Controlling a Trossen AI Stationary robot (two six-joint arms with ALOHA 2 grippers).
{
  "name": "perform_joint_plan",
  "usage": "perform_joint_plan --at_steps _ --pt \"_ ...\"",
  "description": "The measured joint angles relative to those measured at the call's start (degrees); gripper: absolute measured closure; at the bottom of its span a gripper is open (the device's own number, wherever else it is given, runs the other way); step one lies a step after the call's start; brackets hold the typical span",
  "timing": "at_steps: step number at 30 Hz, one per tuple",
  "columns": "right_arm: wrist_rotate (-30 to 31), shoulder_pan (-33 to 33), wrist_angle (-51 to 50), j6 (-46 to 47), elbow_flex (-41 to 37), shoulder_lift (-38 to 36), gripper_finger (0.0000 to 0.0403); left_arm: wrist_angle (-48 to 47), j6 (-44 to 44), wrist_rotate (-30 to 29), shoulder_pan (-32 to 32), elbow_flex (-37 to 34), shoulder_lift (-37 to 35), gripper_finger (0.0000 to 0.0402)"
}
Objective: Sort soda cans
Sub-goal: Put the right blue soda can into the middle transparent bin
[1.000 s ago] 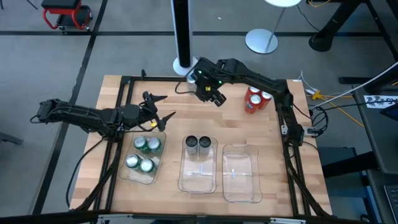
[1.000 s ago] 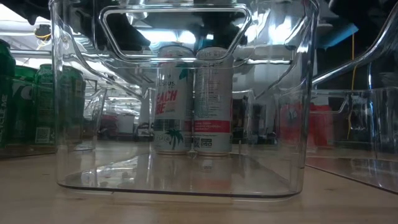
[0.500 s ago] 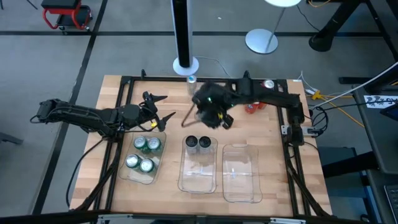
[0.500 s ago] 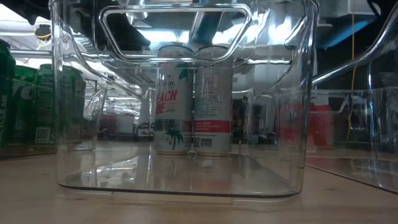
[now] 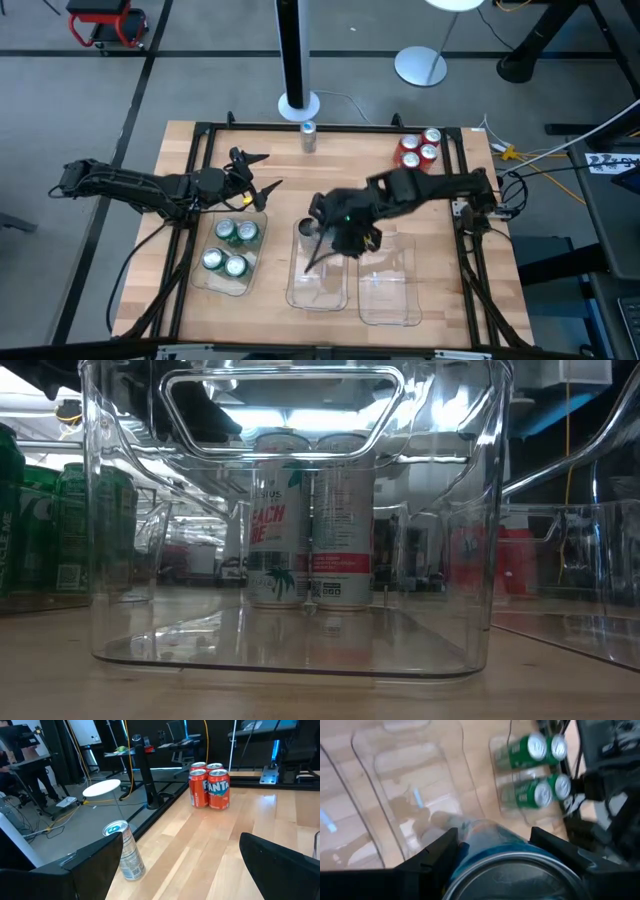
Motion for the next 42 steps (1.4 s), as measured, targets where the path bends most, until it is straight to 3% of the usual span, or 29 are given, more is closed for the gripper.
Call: perform_joint_plan --at_steps 7,14,28,42 --pt "-0.3 3.9 6.3 1.5 -4.9 0.1 0.0177 0.0 -0.4 0.0 0.0 0.0 0.0 0.0013" --pt "-7.2 4.8 17.9 2.3 -16.4 0.1 0.0177 -0.1 -0.8 0.0 0.0 0.0 0.0 0.0013" --pt "-8.2 2.5 37.6 1.0 -35.9 0.1 0.0177 -0.4 -1.2 0.0 0.0 0.0 0.0 0.0013" --pt "-9.6 -1.2 48.5 1.3 -45.6 0.1 0.0177 -0.4 -1.1 0.0 0.0 0.0 0.0 0.0013"
